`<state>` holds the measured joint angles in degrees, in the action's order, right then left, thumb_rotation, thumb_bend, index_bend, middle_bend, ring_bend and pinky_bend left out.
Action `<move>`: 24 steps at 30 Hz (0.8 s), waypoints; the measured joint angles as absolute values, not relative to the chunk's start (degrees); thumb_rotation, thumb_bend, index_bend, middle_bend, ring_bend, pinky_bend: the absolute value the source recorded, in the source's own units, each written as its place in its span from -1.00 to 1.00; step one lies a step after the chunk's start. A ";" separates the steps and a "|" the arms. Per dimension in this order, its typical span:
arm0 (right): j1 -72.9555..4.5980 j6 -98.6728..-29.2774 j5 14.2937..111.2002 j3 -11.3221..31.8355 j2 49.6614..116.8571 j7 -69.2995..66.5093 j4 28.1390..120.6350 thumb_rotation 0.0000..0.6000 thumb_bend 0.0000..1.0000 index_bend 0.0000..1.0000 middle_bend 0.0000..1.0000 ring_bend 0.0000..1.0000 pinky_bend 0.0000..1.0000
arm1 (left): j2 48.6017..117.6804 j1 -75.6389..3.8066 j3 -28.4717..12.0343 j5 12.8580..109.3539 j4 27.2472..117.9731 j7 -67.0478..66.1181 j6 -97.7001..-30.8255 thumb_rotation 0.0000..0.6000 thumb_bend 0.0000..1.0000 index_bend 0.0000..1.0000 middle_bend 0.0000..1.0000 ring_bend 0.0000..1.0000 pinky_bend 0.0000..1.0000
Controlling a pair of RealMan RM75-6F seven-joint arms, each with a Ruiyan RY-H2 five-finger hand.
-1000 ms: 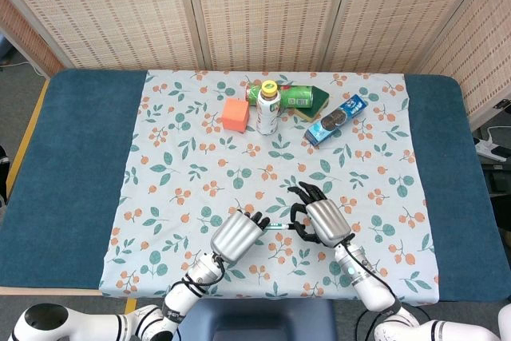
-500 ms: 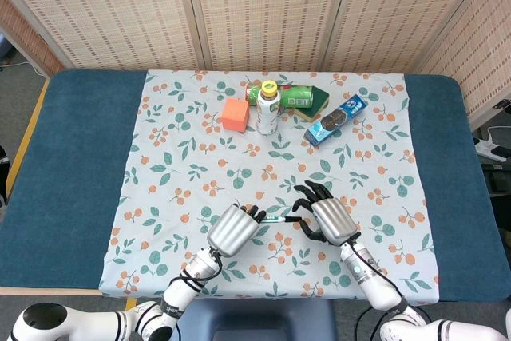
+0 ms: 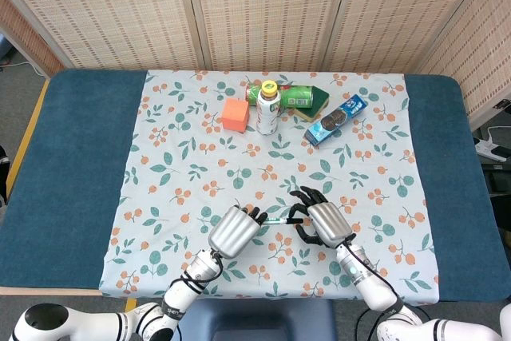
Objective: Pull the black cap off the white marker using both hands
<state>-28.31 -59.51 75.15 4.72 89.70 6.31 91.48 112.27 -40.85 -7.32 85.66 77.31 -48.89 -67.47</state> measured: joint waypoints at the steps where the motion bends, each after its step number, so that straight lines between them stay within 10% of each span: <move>1: -28.34 -59.33 75.10 4.69 89.62 6.31 91.57 1.00 -0.18 -0.17 -0.78 -1.00 -0.82 | 112.29 -40.85 -7.39 85.51 77.14 -48.83 -67.42 1.00 -0.13 0.15 0.40 0.55 0.80; 24: -27.92 -61.11 74.49 5.16 90.42 7.27 90.40 1.00 -0.18 0.06 -0.78 -1.00 -0.75 | 111.86 -40.88 -7.42 85.85 76.87 -48.53 -67.65 1.00 -0.13 0.15 0.40 0.55 0.80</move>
